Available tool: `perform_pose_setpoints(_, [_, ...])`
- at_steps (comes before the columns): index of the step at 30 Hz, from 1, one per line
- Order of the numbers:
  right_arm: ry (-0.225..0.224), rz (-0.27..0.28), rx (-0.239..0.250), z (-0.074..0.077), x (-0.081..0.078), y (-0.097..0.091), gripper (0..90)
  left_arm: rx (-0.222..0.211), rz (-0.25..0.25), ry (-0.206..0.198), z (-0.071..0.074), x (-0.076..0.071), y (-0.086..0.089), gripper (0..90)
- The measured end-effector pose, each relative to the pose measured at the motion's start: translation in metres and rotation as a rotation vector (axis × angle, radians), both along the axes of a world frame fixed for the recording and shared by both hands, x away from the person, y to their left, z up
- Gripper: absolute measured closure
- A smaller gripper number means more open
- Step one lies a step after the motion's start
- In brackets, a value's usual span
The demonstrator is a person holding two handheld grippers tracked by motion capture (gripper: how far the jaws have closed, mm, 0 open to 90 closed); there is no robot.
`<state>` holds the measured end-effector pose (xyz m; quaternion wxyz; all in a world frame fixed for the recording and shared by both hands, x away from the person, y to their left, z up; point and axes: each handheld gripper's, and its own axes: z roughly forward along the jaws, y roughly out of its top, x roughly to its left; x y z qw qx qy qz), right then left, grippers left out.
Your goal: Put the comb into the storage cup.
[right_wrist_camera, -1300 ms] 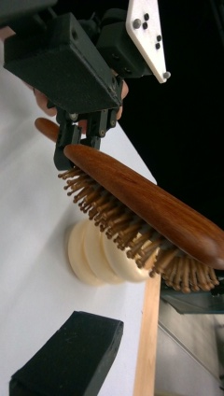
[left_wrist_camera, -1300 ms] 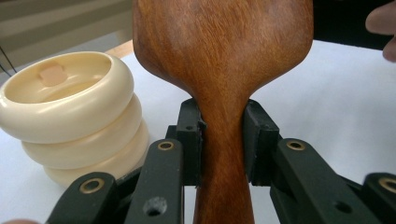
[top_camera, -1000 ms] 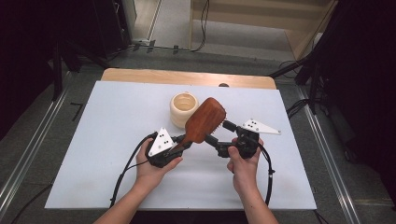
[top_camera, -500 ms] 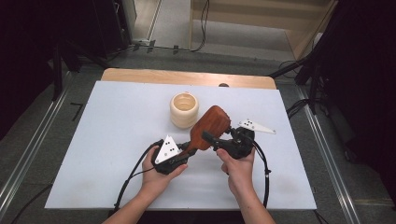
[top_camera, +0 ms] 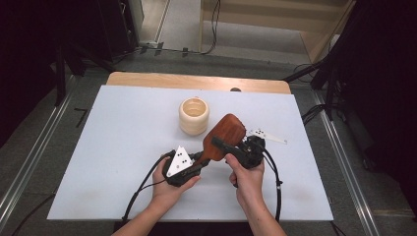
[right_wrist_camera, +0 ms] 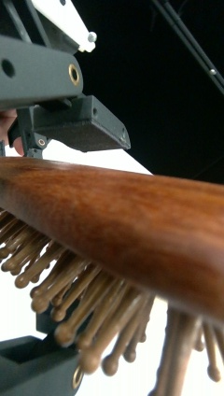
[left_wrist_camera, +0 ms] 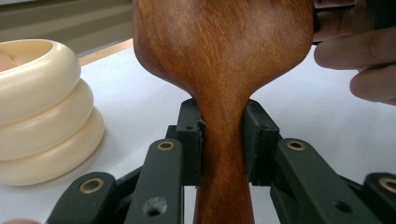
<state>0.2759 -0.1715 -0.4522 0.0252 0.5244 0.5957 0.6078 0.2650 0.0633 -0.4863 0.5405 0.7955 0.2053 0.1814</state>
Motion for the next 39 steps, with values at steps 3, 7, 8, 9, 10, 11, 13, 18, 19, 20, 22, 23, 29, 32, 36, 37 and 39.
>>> perform_pose_setpoints(3, [0.009,0.001,0.025,-0.002,0.001,0.0,31.8,0.001,0.002,-0.005,0.0,0.0,0.0,72.3])
perform_pose_setpoints(7, [0.035,0.01,0.073,-0.006,0.002,-0.002,36.4,0.002,0.006,-0.012,-0.001,-0.001,-0.001,72.3])
perform_pose_setpoints(8, [0.04,0.012,0.072,-0.007,0.002,-0.002,38.4,0.003,0.007,-0.013,-0.001,-0.001,-0.001,72.3])
perform_pose_setpoints(9, [0.039,0.017,0.072,-0.008,0.002,-0.001,39.2,0.002,0.009,-0.014,-0.001,-0.001,-0.001,72.3])
perform_pose_setpoints(10, [0.039,0.017,0.074,-0.008,0.002,-0.001,39.9,0.001,0.006,-0.013,-0.001,-0.001,-0.002,72.3])
perform_pose_setpoints(11, [0.034,0.015,0.076,-0.009,0.001,-0.002,40.5,0.0,0.005,-0.013,-0.001,-0.001,-0.002,72.2])
perform_pose_setpoints(13, [0.047,0.019,0.099,-0.01,0.001,-0.002,42.7,-0.002,0.002,-0.011,-0.002,-0.001,-0.002,72.1])
perform_pose_setpoints(18, [0.023,0.03,0.109,-0.009,-0.004,-0.003,48.4,-0.027,-0.024,0.024,-0.002,0.001,-0.001,70.3])
perform_pose_setpoints(19, [0.016,0.038,0.1,-0.009,-0.004,-0.003,49.5,-0.028,-0.027,0.025,-0.001,0.0,-0.001,67.8])
perform_pose_setpoints(20, [-0.001,0.039,0.086,-0.008,-0.004,-0.003,50.4,-0.035,-0.03,0.028,0.0,0.0,-0.001,64.5])
perform_pose_setpoints(22, [-0.014,0.045,0.067,-0.008,-0.005,-0.002,52.0,-0.042,-0.03,0.04,0.001,0.001,0.0,56.6])
perform_pose_setpoints(23, [-0.022,0.045,0.058,-0.008,-0.005,-0.002,52.5,-0.042,-0.03,0.04,0.001,0.001,0.0,51.6])
perform_pose_setpoints(29, [-0.068,0.05,-0.005,-0.001,-0.008,-0.001,53.3,-0.102,-0.044,0.102,0.007,0.004,0.011,28.4])
perform_pose_setpoints(32, [-0.099,0.053,-0.021,0.003,-0.01,-0.001,53.4,-0.122,-0.056,0.139,0.008,0.006,0.016,11.9])
perform_pose_setpoints(36, [-0.119,0.049,-0.04,0.005,-0.012,0.0,53.4,-0.139,-0.039,0.15,0.007,0.009,0.026,0.0])
perform_pose_setpoints(37, [-0.122,0.047,-0.042,0.005,-0.012,0.0,53.4,-0.144,-0.032,0.15,0.007,0.009,0.028,0.0])
perform_pose_setpoints(39, [-0.136,0.049,-0.045,0.006,-0.012,0.0,53.4,-0.148,-0.025,0.15,0.007,0.01,0.031,0.0])
